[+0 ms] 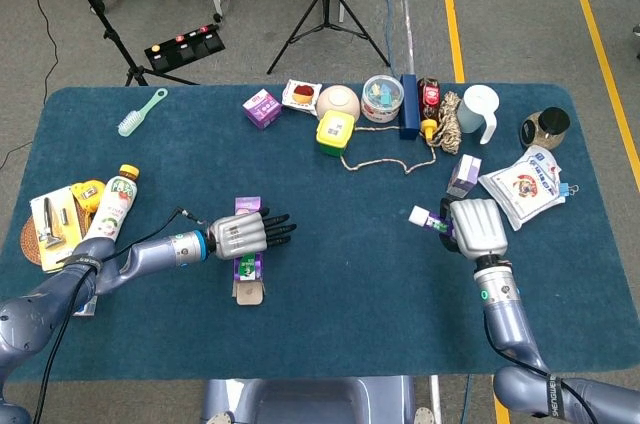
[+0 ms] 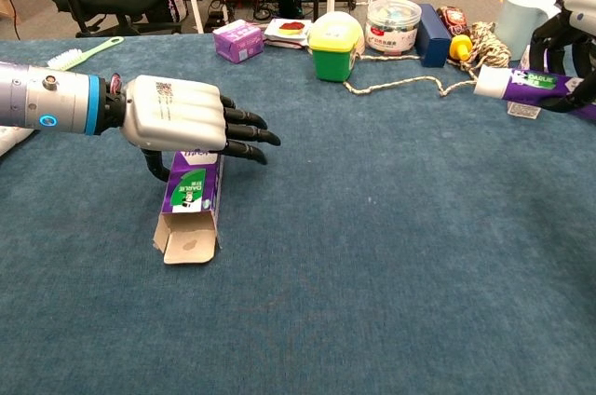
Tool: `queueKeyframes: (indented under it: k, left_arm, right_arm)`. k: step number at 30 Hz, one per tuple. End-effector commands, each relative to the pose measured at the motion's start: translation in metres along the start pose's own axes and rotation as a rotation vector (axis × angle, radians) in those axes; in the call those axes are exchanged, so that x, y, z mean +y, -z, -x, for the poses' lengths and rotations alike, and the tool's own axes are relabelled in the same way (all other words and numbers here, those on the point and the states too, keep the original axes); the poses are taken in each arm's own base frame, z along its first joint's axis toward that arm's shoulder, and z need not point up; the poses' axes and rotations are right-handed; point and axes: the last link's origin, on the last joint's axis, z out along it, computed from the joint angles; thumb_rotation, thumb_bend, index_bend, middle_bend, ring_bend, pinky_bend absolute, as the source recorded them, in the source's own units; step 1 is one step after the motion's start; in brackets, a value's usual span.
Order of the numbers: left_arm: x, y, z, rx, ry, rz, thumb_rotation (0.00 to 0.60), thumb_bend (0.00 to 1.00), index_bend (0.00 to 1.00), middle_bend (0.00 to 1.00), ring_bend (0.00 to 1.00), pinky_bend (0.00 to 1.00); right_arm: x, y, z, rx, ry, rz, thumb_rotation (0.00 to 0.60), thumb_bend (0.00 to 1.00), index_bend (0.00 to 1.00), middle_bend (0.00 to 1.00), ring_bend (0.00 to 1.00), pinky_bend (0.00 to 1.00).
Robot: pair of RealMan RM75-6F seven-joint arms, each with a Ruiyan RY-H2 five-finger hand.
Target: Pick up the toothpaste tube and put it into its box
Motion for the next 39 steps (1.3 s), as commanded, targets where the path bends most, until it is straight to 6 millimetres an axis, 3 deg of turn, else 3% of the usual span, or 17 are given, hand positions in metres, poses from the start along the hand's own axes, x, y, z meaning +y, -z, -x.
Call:
queueKeyframes:
  k: [1, 5, 14, 16, 22, 29, 39]
  left_arm:
    - [0.002, 0.0, 0.0, 0.012, 0.01, 0.004, 0.6, 0.1, 0.37, 0.3, 0.25, 0.49]
    - [0.001, 0.004, -0.003, 0.034, 0.034, -0.006, 0.6, 0.11, 0.48, 0.4, 0.33, 0.57]
    - [-0.013, 0.034, -0.012, 0.07, 0.12, -0.109, 0.6, 0.12, 0.51, 0.44, 0.38, 0.62]
    - [-0.03, 0.049, -0.015, 0.036, 0.163, -0.208, 0.6, 0.12, 0.53, 0.49, 0.42, 0.63]
    - [-0.041, 0.064, -0.038, -0.031, 0.19, -0.318, 0.6, 0.12, 0.54, 0.52, 0.43, 0.64]
    - [-0.045, 0.062, -0.058, -0.08, 0.302, -0.396, 0.6, 0.12, 0.54, 0.52, 0.45, 0.67]
    - [-0.046, 0.04, -0.081, -0.098, 0.358, -0.436, 0.6, 0.12, 0.54, 0.52, 0.47, 0.68]
  right_arm:
    - [0.0, 0.001, 0.0, -0.001, -0.001, -0.001, 0.6, 0.52, 0.56, 0.6, 0.6, 0.66]
    - [-0.001, 0.002, 0.0, -0.001, -0.001, -0.006, 0.6, 0.52, 0.56, 0.6, 0.6, 0.66]
    - [-0.008, 0.01, 0.0, -0.002, -0.007, -0.038, 0.6, 0.52, 0.56, 0.6, 0.6, 0.66]
    - [-0.012, 0.014, -0.001, 0.0, -0.012, -0.051, 0.6, 0.52, 0.56, 0.6, 0.6, 0.66]
    - [-0.019, 0.022, -0.005, 0.005, -0.006, -0.077, 0.6, 0.53, 0.56, 0.61, 0.6, 0.66]
    - [-0.046, 0.033, -0.015, 0.009, 0.018, -0.132, 0.6, 0.53, 0.56, 0.61, 0.6, 0.66]
    - [-0.096, 0.038, -0.039, 0.031, 0.031, -0.207, 0.6, 0.55, 0.56, 0.61, 0.6, 0.65]
